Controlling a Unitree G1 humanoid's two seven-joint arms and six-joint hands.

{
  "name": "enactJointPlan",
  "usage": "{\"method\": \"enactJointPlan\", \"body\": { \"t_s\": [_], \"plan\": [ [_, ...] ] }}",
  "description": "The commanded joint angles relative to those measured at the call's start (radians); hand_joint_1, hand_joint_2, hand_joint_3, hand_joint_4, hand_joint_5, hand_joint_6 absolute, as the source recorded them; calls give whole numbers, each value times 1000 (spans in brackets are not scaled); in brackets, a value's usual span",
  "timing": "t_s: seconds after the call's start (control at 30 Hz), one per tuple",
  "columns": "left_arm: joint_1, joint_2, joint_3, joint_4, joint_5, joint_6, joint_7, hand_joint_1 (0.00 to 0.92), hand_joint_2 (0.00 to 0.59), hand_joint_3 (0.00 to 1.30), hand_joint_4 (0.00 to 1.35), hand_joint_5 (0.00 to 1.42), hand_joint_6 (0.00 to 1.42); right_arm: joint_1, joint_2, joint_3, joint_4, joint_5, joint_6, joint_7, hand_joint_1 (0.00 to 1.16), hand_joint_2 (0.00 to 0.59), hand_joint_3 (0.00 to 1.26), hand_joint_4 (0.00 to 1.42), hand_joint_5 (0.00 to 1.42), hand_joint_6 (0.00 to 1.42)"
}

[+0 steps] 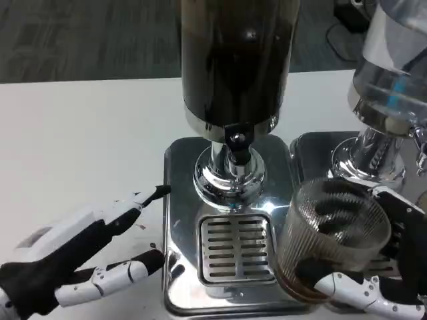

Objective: Grasp the cup under the faucet to collect the drink, then remove the cup.

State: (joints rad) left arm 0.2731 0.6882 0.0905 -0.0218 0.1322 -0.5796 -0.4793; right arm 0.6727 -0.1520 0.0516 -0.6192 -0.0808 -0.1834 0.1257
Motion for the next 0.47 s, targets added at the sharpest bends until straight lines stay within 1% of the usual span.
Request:
{"method": "enactJointPlan", "body": {
  "t_s": [0.03,0.47],
  "plan": [
    [7,-6,6,-2,6,2,12,0,227,0,0,0,0,-5,8,1,-25,13,-21,-4,872,172,589,697,892,1178],
    [11,-20,5,-17,14,11,19,0,226,0,0,0,0,-7,2,-14,-27,24,-20,3,871,172,589,697,892,1177]
  ]
}}
